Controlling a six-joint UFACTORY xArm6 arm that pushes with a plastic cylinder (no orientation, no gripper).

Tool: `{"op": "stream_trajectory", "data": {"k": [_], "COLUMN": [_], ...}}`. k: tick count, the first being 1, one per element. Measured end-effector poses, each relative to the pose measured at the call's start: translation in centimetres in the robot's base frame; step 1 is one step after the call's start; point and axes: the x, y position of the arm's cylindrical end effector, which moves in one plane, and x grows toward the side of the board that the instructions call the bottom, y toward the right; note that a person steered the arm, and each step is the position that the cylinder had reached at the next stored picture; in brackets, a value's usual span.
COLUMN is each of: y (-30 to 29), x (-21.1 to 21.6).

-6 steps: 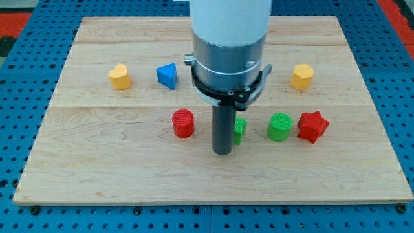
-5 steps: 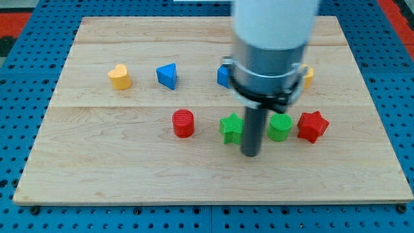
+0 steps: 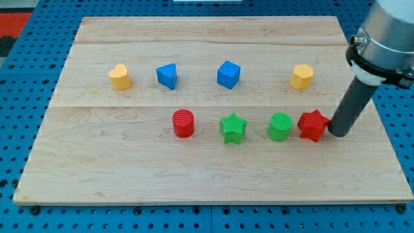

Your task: Push red star along with green circle into green star

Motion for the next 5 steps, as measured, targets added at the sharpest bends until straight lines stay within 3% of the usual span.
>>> {"op": "stream_trajectory", "data": {"k": [5], "y": [-6.1], "x": [-0.1]}}
